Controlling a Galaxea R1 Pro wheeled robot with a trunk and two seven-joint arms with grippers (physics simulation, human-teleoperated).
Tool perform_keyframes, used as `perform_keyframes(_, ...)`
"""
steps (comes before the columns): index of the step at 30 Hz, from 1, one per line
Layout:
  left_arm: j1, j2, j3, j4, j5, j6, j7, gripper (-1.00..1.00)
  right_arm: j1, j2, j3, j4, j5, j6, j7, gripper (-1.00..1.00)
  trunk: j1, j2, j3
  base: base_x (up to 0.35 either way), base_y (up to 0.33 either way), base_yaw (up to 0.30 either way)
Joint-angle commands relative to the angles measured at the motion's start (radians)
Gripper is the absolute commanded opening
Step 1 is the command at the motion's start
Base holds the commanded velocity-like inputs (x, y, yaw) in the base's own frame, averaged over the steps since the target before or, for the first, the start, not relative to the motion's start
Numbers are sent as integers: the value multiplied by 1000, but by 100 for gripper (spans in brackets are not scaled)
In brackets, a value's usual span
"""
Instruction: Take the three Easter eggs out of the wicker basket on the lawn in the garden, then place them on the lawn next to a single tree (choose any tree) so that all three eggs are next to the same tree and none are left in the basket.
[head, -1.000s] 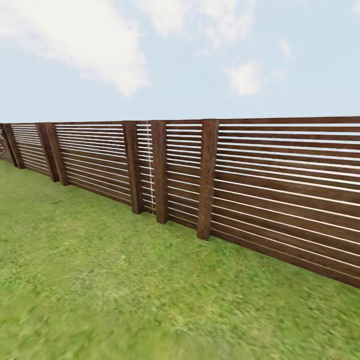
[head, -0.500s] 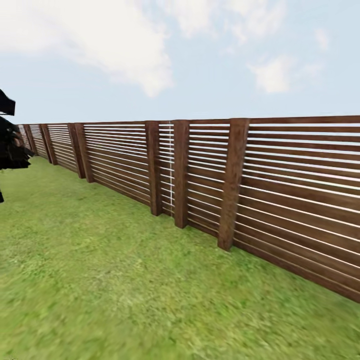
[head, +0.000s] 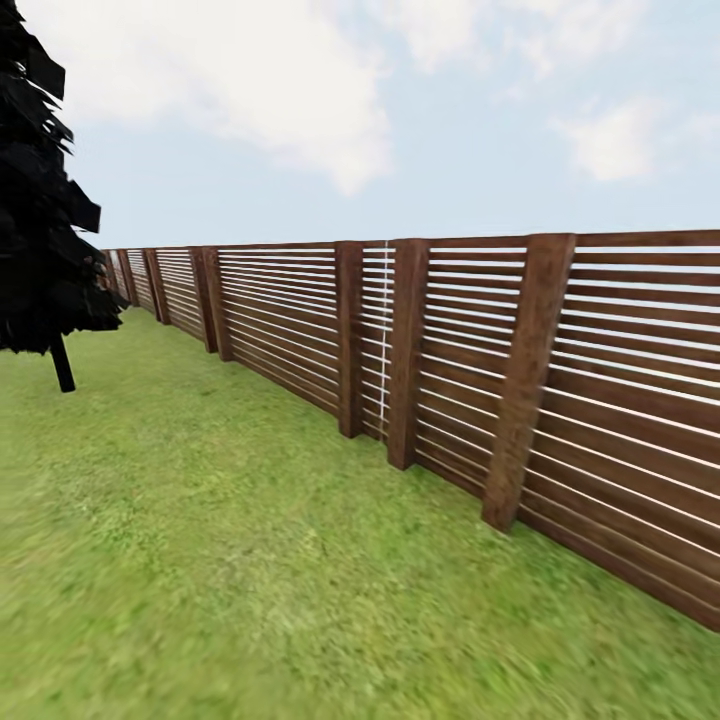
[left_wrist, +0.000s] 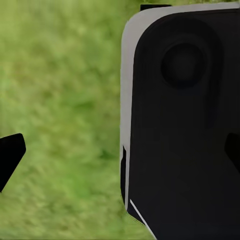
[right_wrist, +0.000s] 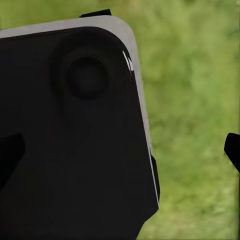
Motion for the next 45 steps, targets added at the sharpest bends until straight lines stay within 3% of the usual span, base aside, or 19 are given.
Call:
perform_keyframes(1,1,0,1,-2,0,0,1,100,-2,1,2,3,-7,-3,0,100,1,0,-1,328,0,267)
perform_keyframes(21,1,0,1,-3,0,0,1,100,-2,2,2,2,-7,-3,0,100,1,0,-1,293,0,274)
perform_keyframes(45,1,0,1,-3,0,1,1,100,-2,2,2,3,-7,-3,0,100,1,0,-1,191,30,289)
